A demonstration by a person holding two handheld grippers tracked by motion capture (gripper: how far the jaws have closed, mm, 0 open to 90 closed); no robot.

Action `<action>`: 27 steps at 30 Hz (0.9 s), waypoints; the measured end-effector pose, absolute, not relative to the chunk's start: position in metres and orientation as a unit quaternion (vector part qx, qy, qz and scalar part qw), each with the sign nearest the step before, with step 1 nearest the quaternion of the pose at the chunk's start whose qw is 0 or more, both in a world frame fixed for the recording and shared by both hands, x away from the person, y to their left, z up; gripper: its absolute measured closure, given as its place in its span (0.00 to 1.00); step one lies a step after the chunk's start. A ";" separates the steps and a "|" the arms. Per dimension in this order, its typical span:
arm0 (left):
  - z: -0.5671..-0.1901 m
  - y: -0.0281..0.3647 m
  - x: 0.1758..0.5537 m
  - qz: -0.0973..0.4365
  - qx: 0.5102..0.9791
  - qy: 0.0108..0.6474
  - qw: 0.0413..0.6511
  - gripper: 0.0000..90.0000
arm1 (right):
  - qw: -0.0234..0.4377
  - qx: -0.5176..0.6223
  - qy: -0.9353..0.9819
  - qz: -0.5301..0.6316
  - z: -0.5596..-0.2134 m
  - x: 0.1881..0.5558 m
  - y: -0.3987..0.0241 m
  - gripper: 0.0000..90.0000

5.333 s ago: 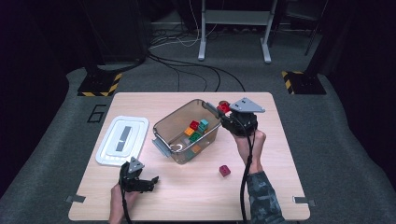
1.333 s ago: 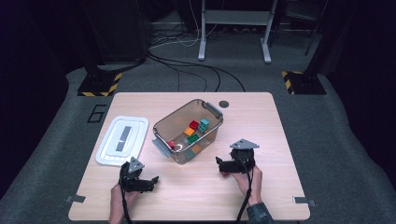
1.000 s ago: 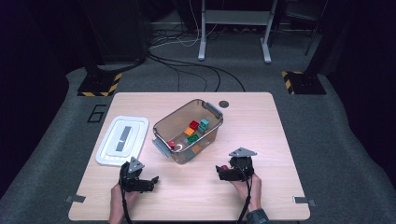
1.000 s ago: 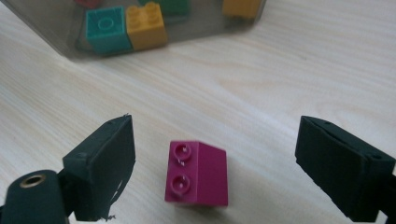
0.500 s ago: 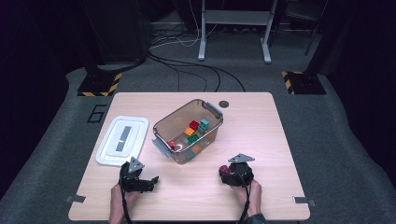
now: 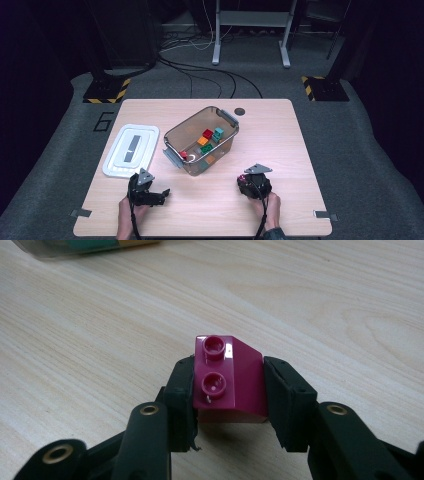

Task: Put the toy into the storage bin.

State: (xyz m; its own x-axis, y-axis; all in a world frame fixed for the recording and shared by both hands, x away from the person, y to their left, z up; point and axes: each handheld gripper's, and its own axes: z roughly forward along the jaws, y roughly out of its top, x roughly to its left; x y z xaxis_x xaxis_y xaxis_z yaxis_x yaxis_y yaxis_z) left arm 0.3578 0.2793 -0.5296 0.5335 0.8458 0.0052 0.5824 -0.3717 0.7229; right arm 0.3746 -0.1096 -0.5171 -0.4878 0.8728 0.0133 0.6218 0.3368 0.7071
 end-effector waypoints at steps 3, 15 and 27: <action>-0.530 0.279 0.358 0.192 0.805 0.444 0.343 0.05 | 0.185 0.467 0.796 0.338 -0.517 0.375 -0.112 0.65; -0.530 0.279 0.358 0.192 0.806 0.443 0.343 0.05 | 0.178 0.470 0.784 0.364 -0.516 0.376 -0.114 0.65; -0.530 0.279 0.358 0.192 0.806 0.443 0.343 0.05 | 0.189 0.464 0.779 0.376 -0.506 0.377 -0.112 0.65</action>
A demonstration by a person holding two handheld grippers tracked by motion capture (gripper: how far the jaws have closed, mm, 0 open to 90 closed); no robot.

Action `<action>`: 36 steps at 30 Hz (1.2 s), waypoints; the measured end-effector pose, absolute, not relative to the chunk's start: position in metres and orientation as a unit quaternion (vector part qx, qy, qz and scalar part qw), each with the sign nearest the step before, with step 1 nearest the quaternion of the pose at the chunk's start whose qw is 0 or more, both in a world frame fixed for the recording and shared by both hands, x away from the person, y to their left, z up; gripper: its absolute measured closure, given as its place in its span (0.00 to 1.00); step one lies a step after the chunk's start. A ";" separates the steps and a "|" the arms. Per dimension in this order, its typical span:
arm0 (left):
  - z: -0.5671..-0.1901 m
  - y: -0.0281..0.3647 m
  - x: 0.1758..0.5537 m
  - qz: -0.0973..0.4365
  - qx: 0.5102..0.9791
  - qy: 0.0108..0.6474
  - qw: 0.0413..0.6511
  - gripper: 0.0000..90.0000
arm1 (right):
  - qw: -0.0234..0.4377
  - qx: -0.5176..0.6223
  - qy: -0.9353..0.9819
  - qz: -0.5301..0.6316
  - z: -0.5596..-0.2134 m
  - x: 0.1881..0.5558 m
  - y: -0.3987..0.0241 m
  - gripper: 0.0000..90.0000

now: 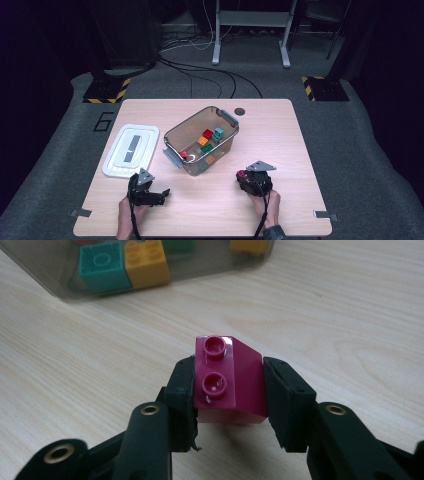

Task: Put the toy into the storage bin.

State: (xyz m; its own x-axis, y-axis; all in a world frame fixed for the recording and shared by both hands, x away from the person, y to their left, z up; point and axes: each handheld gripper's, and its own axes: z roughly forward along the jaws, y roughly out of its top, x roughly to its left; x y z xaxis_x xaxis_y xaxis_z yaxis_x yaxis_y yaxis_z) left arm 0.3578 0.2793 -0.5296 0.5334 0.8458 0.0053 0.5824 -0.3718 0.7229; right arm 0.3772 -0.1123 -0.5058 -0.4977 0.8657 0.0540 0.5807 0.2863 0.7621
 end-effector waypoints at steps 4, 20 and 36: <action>-0.530 0.279 0.358 0.192 0.805 0.444 0.344 0.05 | 0.197 0.459 0.779 0.380 -0.499 0.378 -0.110 0.65; -0.530 0.279 0.358 0.192 0.806 0.443 0.343 0.05 | 0.226 0.431 0.771 0.410 -0.459 0.390 -0.096 0.65; -0.530 0.279 0.358 0.192 0.805 0.443 0.343 0.05 | 0.256 0.411 0.767 0.420 -0.425 0.399 -0.092 0.65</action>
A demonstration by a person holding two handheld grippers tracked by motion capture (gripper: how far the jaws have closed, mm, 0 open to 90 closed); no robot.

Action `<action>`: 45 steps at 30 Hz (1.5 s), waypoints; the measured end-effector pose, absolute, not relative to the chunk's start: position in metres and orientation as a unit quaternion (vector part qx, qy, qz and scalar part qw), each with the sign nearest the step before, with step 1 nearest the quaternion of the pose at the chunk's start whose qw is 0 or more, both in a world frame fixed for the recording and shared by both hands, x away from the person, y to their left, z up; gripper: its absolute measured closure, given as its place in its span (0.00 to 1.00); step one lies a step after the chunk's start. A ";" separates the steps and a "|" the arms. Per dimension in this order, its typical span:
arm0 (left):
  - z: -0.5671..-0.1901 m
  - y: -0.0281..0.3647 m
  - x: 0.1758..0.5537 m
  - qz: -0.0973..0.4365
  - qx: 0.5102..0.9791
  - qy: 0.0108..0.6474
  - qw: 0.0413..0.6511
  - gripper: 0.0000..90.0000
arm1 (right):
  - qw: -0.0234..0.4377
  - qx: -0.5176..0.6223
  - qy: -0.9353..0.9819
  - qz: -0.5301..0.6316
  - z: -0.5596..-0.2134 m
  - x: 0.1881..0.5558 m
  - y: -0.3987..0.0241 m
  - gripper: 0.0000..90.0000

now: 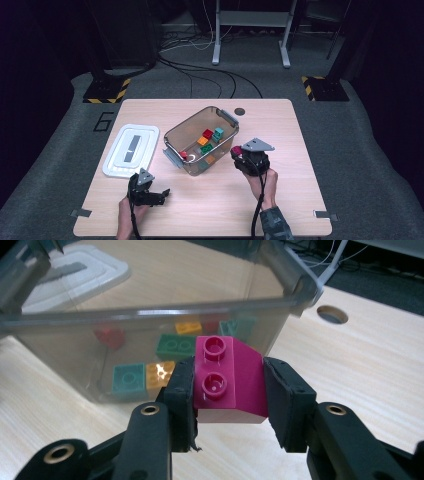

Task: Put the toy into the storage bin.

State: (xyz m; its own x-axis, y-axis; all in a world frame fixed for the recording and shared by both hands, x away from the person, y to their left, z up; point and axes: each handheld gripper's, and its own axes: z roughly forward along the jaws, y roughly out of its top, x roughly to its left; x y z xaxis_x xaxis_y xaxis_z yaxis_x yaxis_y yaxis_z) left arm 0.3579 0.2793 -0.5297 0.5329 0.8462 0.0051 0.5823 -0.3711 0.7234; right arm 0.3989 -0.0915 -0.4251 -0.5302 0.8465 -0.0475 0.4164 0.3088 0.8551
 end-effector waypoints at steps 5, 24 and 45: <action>-0.530 0.279 0.358 0.192 0.805 0.444 0.343 0.06 | 0.267 0.405 0.764 0.426 -0.412 0.402 -0.091 0.65; -0.530 0.279 0.358 0.193 0.806 0.443 0.342 0.06 | 0.293 0.386 0.759 0.434 -0.372 0.429 -0.078 0.65; -0.530 0.279 0.358 0.193 0.806 0.442 0.342 0.06 | 0.276 0.399 0.761 0.430 -0.378 0.485 -0.055 0.65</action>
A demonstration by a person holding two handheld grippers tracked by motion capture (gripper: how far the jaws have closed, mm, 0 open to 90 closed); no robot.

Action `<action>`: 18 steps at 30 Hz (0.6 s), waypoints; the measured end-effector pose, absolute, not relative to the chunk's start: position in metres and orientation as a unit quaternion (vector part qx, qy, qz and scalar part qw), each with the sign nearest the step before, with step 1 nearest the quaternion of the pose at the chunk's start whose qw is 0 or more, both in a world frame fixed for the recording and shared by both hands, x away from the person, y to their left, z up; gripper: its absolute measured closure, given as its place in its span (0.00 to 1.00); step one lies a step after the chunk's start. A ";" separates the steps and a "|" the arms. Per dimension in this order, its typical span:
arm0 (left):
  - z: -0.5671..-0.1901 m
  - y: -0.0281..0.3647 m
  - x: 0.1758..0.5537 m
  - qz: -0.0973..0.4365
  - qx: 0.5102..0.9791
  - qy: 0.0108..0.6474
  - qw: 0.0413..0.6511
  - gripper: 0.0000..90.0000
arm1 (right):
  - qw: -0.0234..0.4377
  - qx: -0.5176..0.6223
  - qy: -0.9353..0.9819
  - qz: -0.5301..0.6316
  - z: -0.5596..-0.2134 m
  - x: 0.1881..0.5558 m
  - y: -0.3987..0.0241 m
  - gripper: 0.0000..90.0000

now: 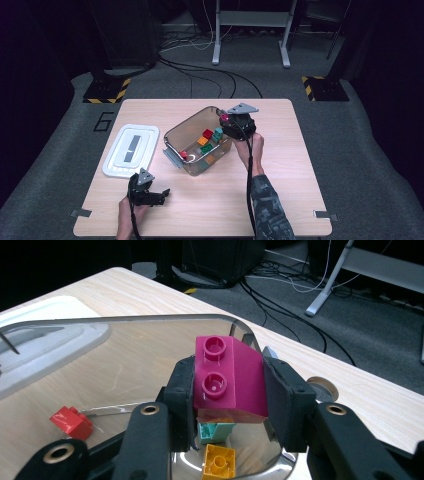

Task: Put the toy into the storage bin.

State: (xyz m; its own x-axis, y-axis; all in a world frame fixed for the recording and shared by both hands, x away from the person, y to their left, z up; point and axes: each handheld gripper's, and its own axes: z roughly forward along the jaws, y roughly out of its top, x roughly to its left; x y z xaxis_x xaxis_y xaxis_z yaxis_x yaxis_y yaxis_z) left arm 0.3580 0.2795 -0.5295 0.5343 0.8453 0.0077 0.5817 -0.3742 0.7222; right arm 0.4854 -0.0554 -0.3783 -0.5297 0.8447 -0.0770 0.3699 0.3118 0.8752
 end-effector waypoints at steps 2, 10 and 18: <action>-0.530 0.279 0.358 0.192 0.806 0.443 0.343 0.06 | 0.272 0.401 0.764 0.426 -0.381 0.489 -0.054 0.65; -0.529 0.279 0.358 0.192 0.806 0.443 0.343 0.06 | 0.256 0.415 0.767 0.417 -0.388 0.494 -0.053 0.26; -0.530 0.279 0.358 0.193 0.805 0.443 0.344 0.06 | 0.251 0.412 0.767 0.424 -0.385 0.483 -0.061 0.02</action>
State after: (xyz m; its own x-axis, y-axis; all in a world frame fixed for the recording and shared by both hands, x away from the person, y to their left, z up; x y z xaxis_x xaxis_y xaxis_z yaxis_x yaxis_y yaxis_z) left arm 0.3579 0.2792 -0.5298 0.5319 0.8468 0.0064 0.5808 -0.3703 0.7250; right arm 0.4830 -0.0606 -0.3854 -0.5347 0.8443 -0.0354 0.4188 0.3012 0.8567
